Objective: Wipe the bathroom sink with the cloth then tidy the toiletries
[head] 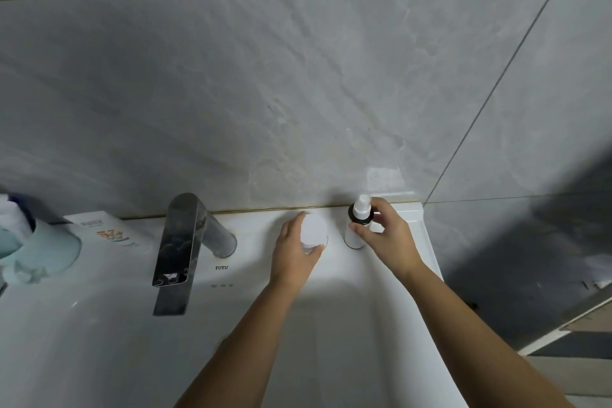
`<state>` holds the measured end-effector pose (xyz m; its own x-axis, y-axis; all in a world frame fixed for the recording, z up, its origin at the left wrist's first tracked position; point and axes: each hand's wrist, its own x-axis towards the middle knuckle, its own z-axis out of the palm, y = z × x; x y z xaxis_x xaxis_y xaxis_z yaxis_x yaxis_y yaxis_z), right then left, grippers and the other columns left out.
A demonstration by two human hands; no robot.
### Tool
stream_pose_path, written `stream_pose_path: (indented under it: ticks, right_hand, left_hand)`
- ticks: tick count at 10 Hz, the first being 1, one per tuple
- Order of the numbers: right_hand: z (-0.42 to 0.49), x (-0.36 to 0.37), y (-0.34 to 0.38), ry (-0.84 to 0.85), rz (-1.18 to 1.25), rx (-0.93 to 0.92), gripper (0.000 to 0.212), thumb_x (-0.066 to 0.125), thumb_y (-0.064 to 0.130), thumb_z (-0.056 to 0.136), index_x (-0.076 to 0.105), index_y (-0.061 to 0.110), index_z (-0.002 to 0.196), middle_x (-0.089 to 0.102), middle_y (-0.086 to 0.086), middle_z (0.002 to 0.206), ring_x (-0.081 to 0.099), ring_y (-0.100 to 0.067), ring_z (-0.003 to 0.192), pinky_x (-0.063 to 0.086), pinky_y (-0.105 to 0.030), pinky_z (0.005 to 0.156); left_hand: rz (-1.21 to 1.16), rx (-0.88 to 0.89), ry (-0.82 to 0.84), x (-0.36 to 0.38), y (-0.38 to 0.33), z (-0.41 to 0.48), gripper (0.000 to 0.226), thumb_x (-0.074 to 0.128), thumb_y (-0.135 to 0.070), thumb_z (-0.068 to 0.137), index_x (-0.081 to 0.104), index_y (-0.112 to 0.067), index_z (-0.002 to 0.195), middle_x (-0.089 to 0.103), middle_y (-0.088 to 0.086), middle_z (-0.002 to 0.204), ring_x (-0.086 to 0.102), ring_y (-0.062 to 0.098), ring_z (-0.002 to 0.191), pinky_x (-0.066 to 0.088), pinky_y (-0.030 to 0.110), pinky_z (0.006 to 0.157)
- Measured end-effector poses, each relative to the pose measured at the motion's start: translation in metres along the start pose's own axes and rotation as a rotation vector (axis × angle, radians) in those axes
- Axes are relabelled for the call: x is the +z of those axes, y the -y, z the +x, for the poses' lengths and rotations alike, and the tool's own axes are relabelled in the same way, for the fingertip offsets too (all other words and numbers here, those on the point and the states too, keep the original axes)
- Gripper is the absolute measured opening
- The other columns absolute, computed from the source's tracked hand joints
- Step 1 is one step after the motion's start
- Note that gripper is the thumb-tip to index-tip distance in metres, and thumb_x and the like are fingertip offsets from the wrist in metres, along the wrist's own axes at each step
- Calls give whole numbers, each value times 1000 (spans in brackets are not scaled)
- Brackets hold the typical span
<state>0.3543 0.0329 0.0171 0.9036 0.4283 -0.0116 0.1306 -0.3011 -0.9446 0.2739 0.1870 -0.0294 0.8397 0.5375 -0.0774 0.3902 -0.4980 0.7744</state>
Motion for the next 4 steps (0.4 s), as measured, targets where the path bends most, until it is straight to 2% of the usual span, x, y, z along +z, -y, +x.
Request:
stream_pose_path:
  ticks: [1, 2, 3, 4]
  right_hand:
    - [-1, 2, -1, -18, 3, -8, 45, 69, 10, 79, 47, 46, 95, 57, 19, 101, 53, 3, 97, 33, 4, 75]
    - [-2, 3, -3, -21, 20, -14, 47, 69, 9, 79, 47, 47, 96, 56, 21, 101, 52, 7, 97, 36, -3, 76]
    - [-5, 3, -4, 1, 14, -8, 47, 69, 11, 79, 48, 43, 107, 55, 21, 107, 49, 13, 100, 40, -16, 77]
    - [-12, -3, -6, -36, 18, 21, 56, 70, 14, 79, 45, 29, 128, 52, 14, 126, 48, -2, 112, 39, -22, 87]
  left_hand:
    - [-16, -15, -1, 1, 2, -1, 70, 70, -19, 78, 35, -26, 138, 42, 0, 136, 42, 19, 123, 37, 27, 98]
    - [20, -7, 10, 3, 6, -1, 74, 70, -23, 79, 30, -27, 141, 40, 0, 139, 38, 18, 127, 34, 27, 99]
    - [30, -4, 21, -3, 4, -6, 78, 70, -25, 79, 26, -28, 143, 39, 0, 139, 35, 18, 128, 32, 25, 98]
    - [28, -1, -19, -8, 2, -19, 77, 70, -24, 79, 27, -25, 143, 36, 0, 141, 32, 18, 129, 29, 23, 98]
